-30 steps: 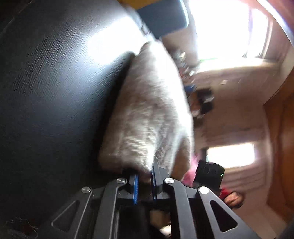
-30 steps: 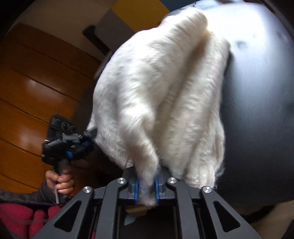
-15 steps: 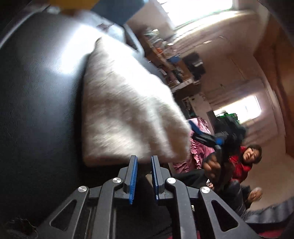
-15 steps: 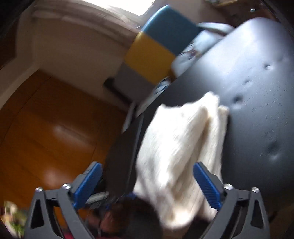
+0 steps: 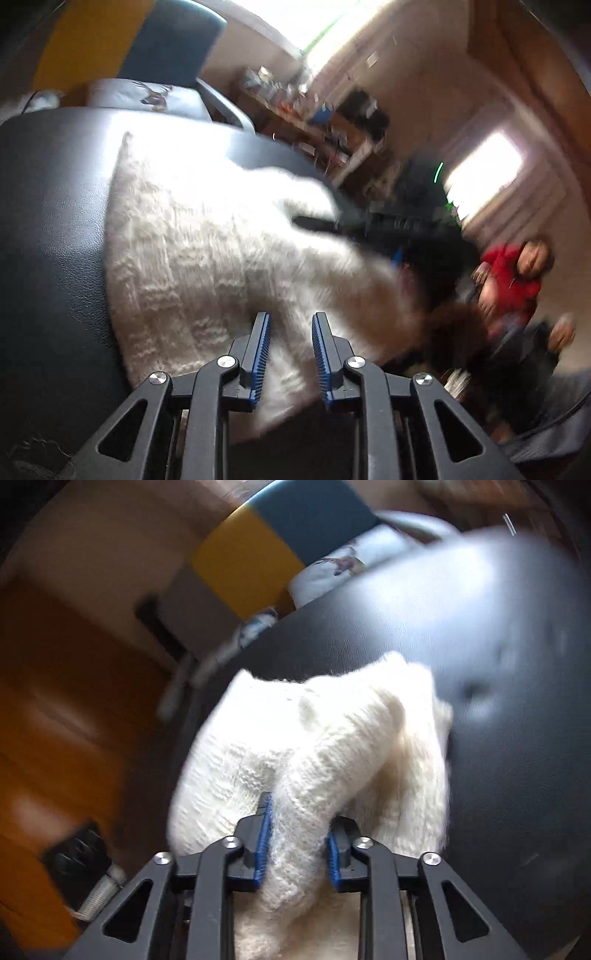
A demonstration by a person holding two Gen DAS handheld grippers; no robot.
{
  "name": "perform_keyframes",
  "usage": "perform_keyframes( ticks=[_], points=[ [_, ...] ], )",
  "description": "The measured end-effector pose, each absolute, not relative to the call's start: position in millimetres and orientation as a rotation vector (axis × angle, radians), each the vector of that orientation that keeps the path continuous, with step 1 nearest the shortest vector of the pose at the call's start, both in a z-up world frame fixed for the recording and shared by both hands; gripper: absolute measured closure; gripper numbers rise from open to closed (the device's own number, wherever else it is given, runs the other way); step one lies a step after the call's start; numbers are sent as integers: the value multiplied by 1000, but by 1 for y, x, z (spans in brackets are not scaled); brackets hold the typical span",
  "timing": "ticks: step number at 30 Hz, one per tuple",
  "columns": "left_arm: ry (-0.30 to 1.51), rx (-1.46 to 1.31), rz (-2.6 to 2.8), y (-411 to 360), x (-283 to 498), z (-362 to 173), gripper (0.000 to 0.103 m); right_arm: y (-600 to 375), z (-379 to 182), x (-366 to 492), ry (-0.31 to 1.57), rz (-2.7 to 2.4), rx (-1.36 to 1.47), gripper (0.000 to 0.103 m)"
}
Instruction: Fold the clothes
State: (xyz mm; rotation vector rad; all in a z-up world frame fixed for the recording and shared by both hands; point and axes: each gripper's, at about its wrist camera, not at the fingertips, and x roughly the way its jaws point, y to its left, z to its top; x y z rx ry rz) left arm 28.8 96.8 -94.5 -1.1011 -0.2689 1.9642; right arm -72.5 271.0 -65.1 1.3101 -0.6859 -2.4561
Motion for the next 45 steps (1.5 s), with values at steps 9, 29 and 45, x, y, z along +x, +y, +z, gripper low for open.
perform_keyframes(
  ticks=[9,29,45],
  points=[
    [-65,-1161,1869,110,46,-98,81,273,-69,-94,-166,-2638,1404,75],
    [-31,-1161,1742,223,28,-103,81,323,-112,-77,-746,-2443,1216,60],
    [-96,-1023,2030,111,38,-55,80,261,-76,-49,-484,-2399,1103,50]
  ],
)
